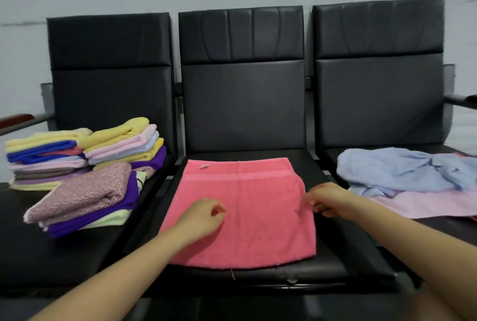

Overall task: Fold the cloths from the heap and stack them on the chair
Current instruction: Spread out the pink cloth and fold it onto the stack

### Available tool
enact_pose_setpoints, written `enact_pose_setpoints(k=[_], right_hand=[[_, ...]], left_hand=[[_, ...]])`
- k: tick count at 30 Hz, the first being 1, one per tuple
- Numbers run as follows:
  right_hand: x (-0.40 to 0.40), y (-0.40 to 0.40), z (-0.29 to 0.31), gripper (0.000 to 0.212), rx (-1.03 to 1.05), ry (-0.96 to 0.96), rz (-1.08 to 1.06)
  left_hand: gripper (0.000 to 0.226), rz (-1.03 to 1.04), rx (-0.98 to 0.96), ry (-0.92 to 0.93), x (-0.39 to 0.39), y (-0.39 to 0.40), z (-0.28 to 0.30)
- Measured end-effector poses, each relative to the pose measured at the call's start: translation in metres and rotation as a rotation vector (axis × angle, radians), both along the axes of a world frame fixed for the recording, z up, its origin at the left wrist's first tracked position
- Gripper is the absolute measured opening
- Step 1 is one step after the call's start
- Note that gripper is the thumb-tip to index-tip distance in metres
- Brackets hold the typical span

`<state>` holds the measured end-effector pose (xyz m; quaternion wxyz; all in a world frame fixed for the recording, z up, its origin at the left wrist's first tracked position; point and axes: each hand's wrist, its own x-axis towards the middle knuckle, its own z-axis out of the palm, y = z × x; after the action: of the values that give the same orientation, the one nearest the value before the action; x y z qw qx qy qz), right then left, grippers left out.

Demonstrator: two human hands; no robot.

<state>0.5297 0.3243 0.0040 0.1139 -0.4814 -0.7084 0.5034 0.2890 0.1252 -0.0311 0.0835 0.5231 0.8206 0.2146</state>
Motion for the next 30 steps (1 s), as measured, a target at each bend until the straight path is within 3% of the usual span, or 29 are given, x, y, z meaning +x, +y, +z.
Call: enact_pose_setpoints(k=[5, 11, 15, 22, 25, 27, 30], right_hand=[[0.009, -0.008, 0.005, 0.023, -0.084, 0.055, 0.075], [0.024, -0.034, 0.016, 0.033, -0.091, -0.143, 0.403], [0.041, -0.035, 0.022, 0.018, 0.04, -0.245, 0.432], [0.057, -0.039, 0.013, 0.021, 0.461, -0.548, 0.342], [0.049, -0.046, 0.012, 0.022, 0.681, -0.358, 0.309], [0.038, -0.055, 0.013, 0.023, 0.693, -0.184, 0.351], [0.014, -0.078, 0.01, 0.027, 0.671, -0.093, 0.527]], left_hand=[[0.028, -0.017, -0.007, 0.111, 0.006, -0.003, -0.01], [0.039, -0.004, 0.044, 0.212, 0.02, -0.002, -0.022], [0.039, -0.018, 0.088, 0.209, 0.018, -0.008, -0.024], [0.032, -0.05, 0.161, 0.209, 0.017, -0.019, -0.024], [0.021, -0.091, 0.214, 0.202, 0.019, -0.025, -0.02], [0.01, -0.146, 0.234, 0.18, 0.023, -0.027, -0.017], [0.004, -0.269, 0.194, 0.094, 0.028, -0.031, -0.013]])
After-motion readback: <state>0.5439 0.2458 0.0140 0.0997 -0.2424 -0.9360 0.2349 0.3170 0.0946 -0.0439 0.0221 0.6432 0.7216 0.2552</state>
